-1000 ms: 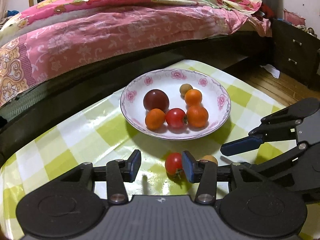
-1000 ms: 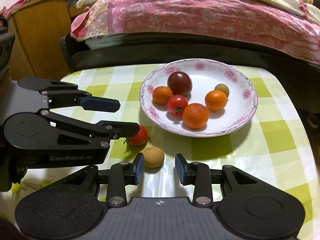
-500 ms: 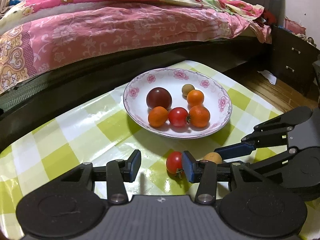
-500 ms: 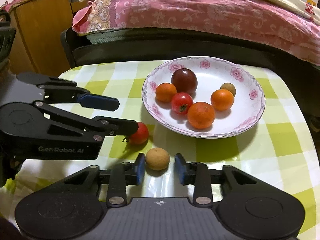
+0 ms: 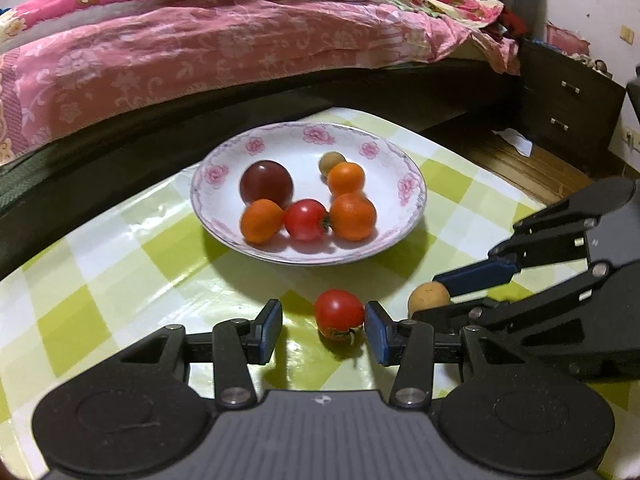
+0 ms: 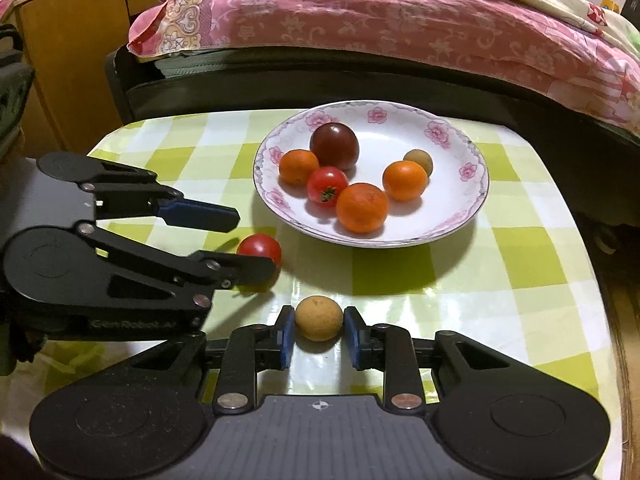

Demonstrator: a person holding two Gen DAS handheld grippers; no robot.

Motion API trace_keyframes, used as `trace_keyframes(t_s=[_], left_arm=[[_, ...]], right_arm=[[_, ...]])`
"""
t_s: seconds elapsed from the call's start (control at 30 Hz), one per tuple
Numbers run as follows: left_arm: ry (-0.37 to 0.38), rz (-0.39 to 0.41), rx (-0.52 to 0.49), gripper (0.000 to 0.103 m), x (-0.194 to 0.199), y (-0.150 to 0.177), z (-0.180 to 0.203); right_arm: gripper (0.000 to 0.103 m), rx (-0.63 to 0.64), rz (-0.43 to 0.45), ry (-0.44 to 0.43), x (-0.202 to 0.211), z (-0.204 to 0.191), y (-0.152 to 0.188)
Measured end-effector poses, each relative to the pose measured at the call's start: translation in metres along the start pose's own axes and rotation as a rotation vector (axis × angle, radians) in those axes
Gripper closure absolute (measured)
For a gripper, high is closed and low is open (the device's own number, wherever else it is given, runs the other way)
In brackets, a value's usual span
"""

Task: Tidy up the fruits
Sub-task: 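Grasp a red cherry tomato with the left gripper while the right grasps a tan round fruit, then carry the cherry tomato and tan fruit over the white plate with both grippers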

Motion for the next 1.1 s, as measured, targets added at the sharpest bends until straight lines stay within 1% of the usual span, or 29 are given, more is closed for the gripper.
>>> trace_keyframes(t_s=[0.13, 0.3, 0.4, 0.43, 0.5, 0.53, 0.63, 0.7, 0.8, 1.03, 1.1], left_arm=[[0.000, 0.005, -0.003, 0.051, -0.005, 0.001, 0.004], [-0.016, 0.022, -0.021, 0.055, -0.009, 0.002, 0.010], [-0.025, 0.025, -0.003, 0.057, -0.011, 0.000, 0.010], [-0.029, 0.028, -0.004, 0.058, -0.011, 0.001, 0.011], [-0.031, 0.029, -0.007, 0.066, -0.009, 0.003, 0.013], [-0.033, 0.025, -0.009, 0.067, -0.007, 0.004, 0.015], [-0.052, 0.020, -0.016, 0.068, -0.003, 0.007, 0.016], [-0.052, 0.007, -0.002, 0.069, 0.000, 0.009, 0.017], [-0.056, -0.004, 0.004, 0.069, 0.008, 0.013, 0.018], [-0.070, -0.057, 0.003, 0.069, 0.022, 0.033, 0.024], [-0.081, -0.058, -0.011, 0.069, 0.025, 0.037, 0.027]], right_arm=[[0.080, -0.015, -0.005, 0.001, 0.003, 0.007, 0.002], [0.080, -0.035, -0.017, 0.033, 0.007, 0.017, 0.005], [0.080, -0.054, -0.014, 0.050, 0.008, 0.020, 0.007], [0.080, -0.054, -0.015, 0.056, 0.008, 0.021, 0.007], [0.080, -0.056, -0.014, 0.061, 0.008, 0.021, 0.008], [0.080, -0.057, -0.013, 0.063, 0.008, 0.021, 0.008], [0.080, -0.055, -0.016, 0.071, 0.008, 0.021, 0.008], [0.080, -0.058, -0.017, 0.075, 0.008, 0.021, 0.009], [0.081, -0.071, -0.023, 0.058, 0.012, 0.019, 0.012], [0.081, -0.050, -0.044, 0.069, 0.020, 0.008, 0.024], [0.081, -0.045, -0.049, 0.068, 0.022, 0.005, 0.025]])
Point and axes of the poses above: each gripper's, at about its wrist camera, not at the fingertips, and x roughly against the way its jaws point, z to its right, y to its underside, the point moved 10 cm from there along -x, roughly the way its jaws point, and after that the axes turned 8 degrees about x, right-handed, at the moved point
